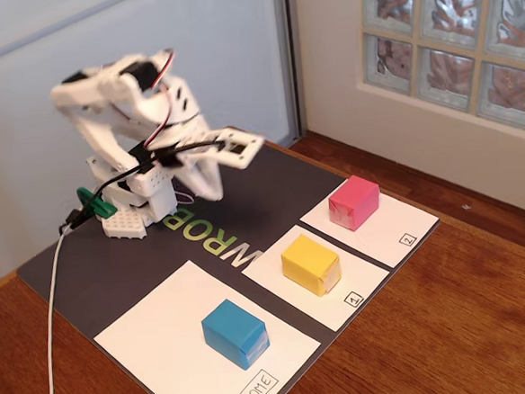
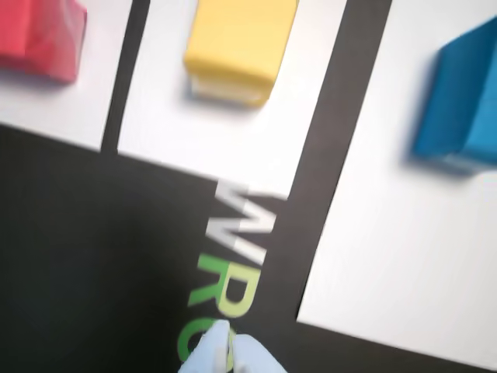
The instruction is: Move box red to home
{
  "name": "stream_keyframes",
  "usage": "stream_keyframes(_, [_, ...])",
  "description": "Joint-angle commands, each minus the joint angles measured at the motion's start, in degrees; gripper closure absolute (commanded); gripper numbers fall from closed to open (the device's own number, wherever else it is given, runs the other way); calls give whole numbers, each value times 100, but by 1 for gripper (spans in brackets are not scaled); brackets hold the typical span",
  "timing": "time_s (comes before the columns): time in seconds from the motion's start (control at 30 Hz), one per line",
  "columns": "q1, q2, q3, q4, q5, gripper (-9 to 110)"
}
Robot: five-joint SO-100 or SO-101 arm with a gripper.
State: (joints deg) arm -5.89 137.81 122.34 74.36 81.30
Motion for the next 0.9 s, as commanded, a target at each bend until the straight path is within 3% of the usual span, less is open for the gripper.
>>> stream_keyframes(0.0, [-88,-1204,-1837,-9,-193,102])
stream_keyframes(0.3, [-343,-3375,-4395,255,-729,102])
stream_keyframes(0.47, [-659,-4509,-5484,967,-2373,100])
stream_keyframes(0.63, [-1002,-6117,-7567,2663,-4210,100])
stream_keyframes(0.7, [-1116,-6671,-8306,3146,-4614,100])
stream_keyframes(0.87, [-1477,-6908,-8314,3076,-5019,100])
